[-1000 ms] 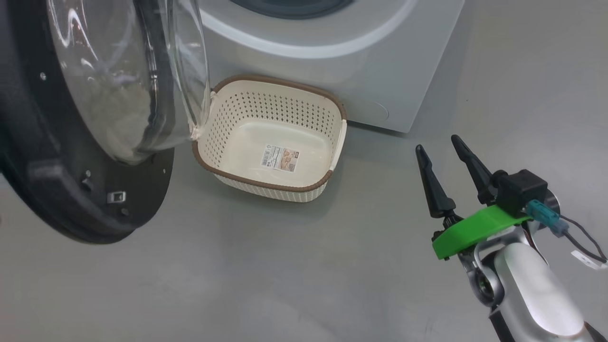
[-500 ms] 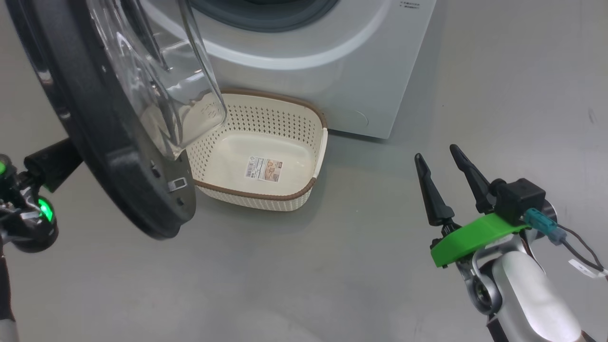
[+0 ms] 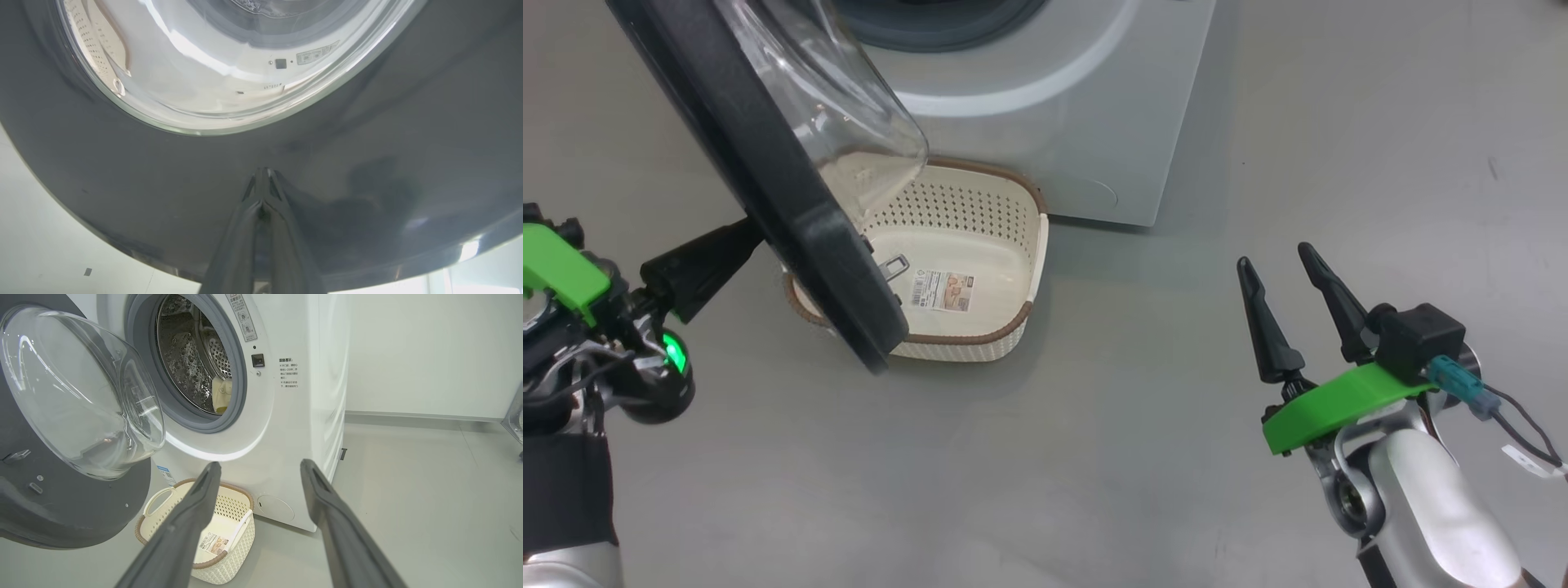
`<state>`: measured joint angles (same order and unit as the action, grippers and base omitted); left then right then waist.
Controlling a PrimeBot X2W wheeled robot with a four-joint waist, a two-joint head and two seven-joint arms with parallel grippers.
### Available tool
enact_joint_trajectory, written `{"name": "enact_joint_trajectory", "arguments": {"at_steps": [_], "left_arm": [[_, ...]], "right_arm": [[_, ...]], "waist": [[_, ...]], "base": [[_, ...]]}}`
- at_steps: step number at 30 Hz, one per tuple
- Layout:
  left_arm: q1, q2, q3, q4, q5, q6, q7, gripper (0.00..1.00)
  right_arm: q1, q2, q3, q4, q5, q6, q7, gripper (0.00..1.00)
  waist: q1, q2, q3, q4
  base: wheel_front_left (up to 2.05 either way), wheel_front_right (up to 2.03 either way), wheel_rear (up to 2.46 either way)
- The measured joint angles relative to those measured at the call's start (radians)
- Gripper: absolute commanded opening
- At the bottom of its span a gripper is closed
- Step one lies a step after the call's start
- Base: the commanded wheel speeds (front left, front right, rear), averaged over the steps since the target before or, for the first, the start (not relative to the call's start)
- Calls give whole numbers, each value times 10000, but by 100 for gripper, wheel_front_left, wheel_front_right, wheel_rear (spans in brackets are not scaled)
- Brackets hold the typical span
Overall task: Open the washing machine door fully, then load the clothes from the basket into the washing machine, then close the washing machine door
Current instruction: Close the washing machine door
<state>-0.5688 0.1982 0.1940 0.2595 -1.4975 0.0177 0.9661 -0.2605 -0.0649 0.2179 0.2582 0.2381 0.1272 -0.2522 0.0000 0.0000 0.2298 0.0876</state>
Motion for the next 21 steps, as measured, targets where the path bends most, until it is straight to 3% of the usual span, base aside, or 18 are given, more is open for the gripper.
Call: {"name": "enact_joint_trajectory", "arguments": {"at_steps": [14, 21], "left_arm": [[-301, -752, -209, 874, 291, -359, -890, 0], [-566, -1235, -121, 1682, 278, -802, -1659, 0]], "right_arm": [[-1, 46, -186, -127, 71, 0, 0, 100], [0, 54, -236, -174, 71, 0, 0, 100]], "waist": [[0, 0, 125, -901], [0, 0, 157, -1248]], "base": [[0, 0, 0], [0, 0, 0]]}}
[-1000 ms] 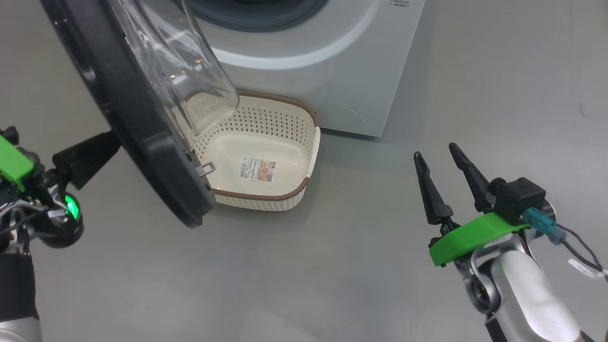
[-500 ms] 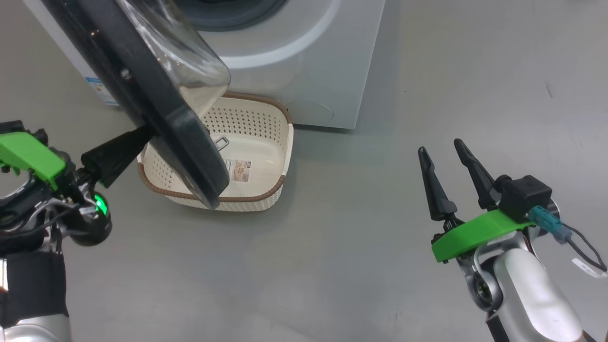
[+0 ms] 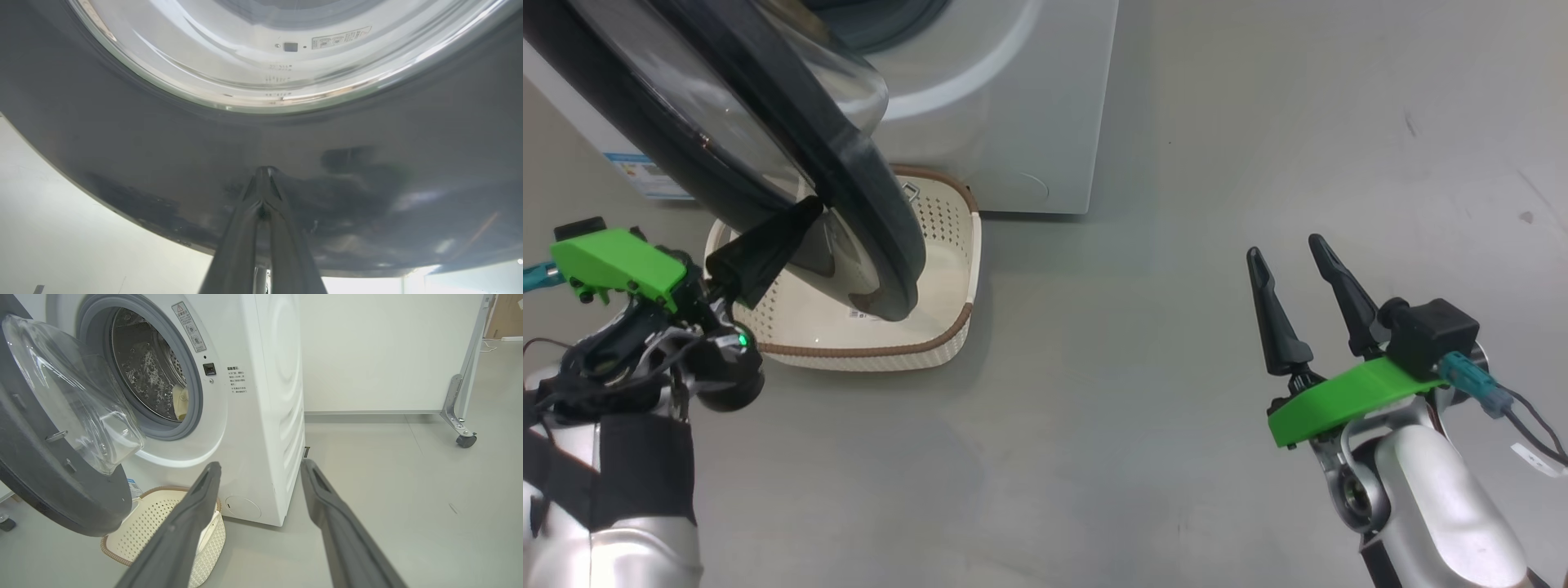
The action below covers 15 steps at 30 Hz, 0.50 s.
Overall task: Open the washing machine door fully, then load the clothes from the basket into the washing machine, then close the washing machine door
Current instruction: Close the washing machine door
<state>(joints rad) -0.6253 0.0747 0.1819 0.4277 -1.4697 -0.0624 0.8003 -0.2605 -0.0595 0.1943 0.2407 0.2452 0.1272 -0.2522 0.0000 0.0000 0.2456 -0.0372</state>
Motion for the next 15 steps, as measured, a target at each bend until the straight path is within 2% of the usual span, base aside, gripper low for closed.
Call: {"name": "enact_joint_trajectory", "arguments": {"at_steps": [7, 15], "left_arm": [[-489, -222, 134, 1045, 314, -255, -1425, 0], [-1004, -284, 146, 1791, 265, -531, -2199, 0]], "right_arm": [[6, 13, -36, -27, 0, 0, 0, 100], [82, 38, -119, -61, 105, 0, 0, 100]], "waist": [[0, 0, 28, -349], [0, 0, 13, -858]], "base": [[0, 0, 0], [0, 0, 0]]}}
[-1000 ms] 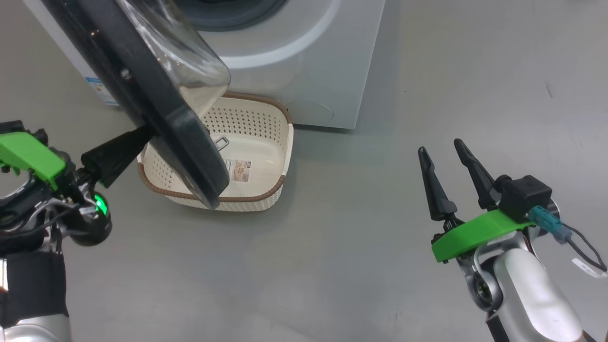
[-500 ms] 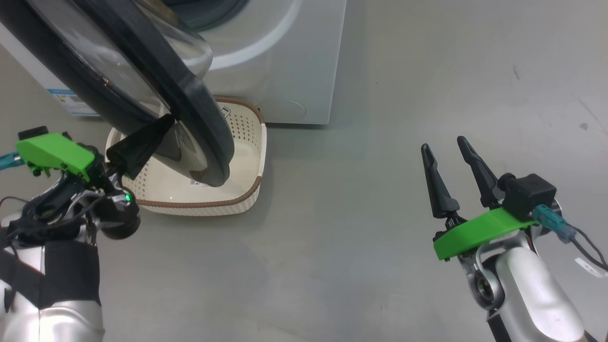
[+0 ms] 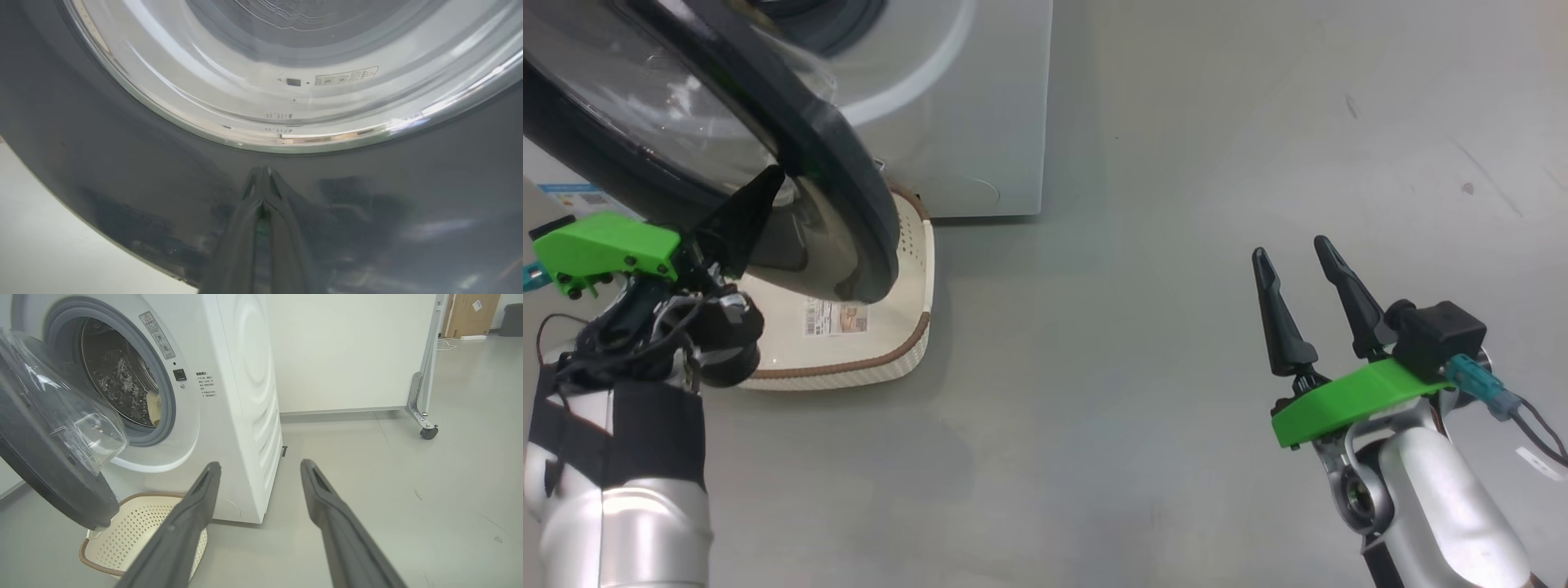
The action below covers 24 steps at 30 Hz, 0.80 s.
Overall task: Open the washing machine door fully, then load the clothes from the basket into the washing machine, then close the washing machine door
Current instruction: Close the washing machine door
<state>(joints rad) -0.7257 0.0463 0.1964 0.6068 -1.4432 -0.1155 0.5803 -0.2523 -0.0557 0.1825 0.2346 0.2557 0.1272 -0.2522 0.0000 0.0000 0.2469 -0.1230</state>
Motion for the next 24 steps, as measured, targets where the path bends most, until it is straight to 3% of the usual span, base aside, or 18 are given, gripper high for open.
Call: {"name": "enact_joint_trajectory", "arguments": {"at_steps": [13, 24], "left_arm": [[-570, -176, -706, 232, -1022, -79, -918, 0], [-28, -228, -1699, -522, -1197, -81, -1223, 0]], "right_arm": [[35, 4, -125, -15, 86, 0, 0, 100], [394, 19, -746, -541, 374, 0, 0, 100]], "waist": [[0, 0, -74, -465], [0, 0, -324, -159]], "base": [[0, 0, 0], [0, 0, 0]]}}
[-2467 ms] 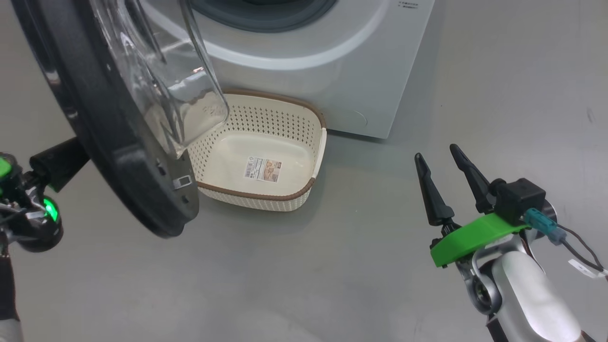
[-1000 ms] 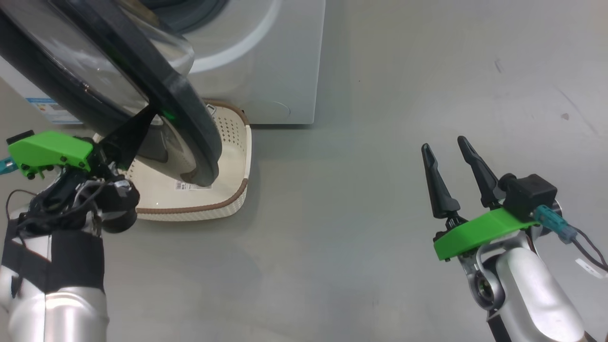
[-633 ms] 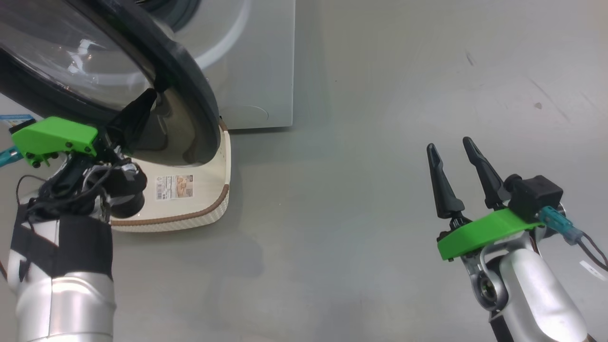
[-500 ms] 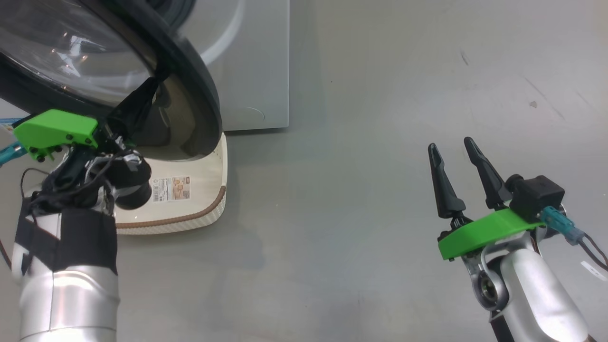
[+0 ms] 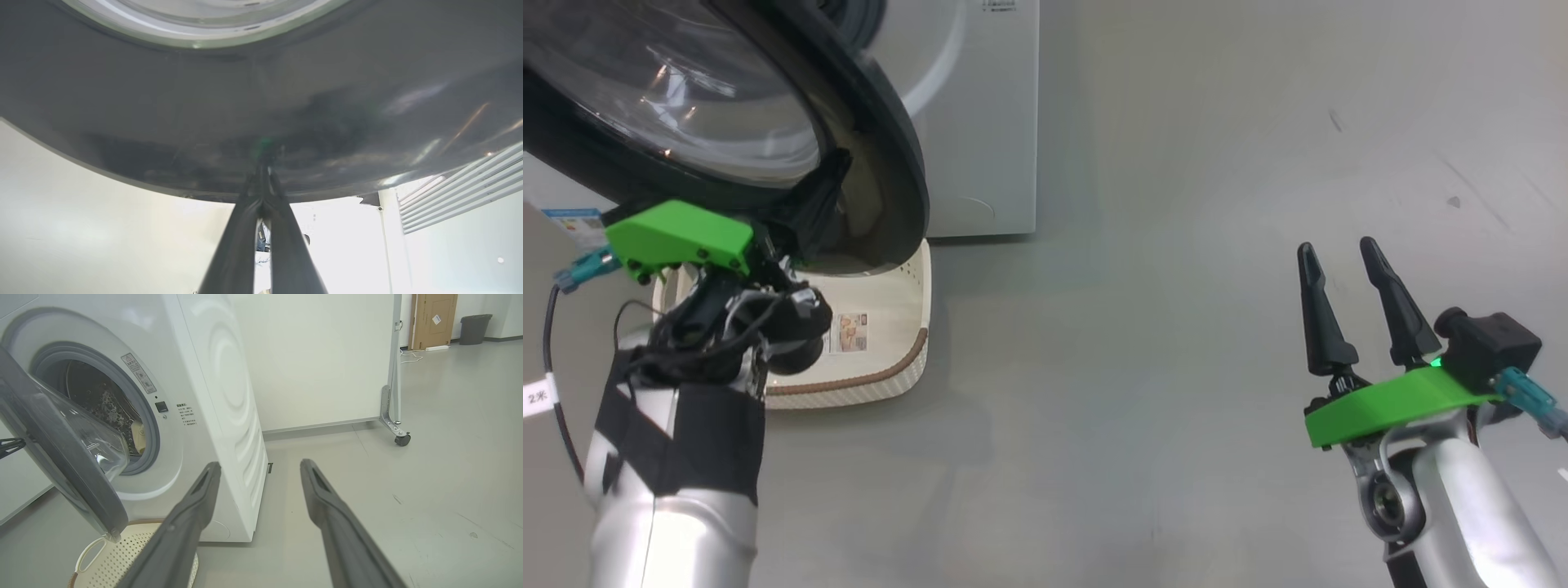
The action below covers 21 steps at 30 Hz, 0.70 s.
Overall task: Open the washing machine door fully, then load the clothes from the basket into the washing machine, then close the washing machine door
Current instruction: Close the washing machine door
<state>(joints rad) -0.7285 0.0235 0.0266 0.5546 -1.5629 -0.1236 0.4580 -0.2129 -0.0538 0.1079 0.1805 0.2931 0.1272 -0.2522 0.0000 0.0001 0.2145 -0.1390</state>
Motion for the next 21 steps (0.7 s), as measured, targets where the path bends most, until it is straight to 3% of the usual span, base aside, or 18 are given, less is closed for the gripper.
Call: {"name": "enact_joint_trajectory", "arguments": {"at_steps": [8, 15, 21], "left_arm": [[2602, 297, -213, -2293, 819, -2, -876, 0], [5014, 926, -752, -4119, 2391, -2, -2901, 0], [5977, 1526, -1597, -4790, 3567, -2, -4489, 0]], "right_arm": [[614, 31, -253, -380, -197, 0, 0, 100], [1215, 40, -445, -522, -320, 0, 0, 100], [1514, 40, -499, -646, -320, 0, 0, 100]], "waist": [[0, 0, -809, 297], [0, 0, -1691, 540], [-1, 0, -2103, 764]], "base": [[0, 0, 0], [0, 0, 0], [0, 0, 0]]}}
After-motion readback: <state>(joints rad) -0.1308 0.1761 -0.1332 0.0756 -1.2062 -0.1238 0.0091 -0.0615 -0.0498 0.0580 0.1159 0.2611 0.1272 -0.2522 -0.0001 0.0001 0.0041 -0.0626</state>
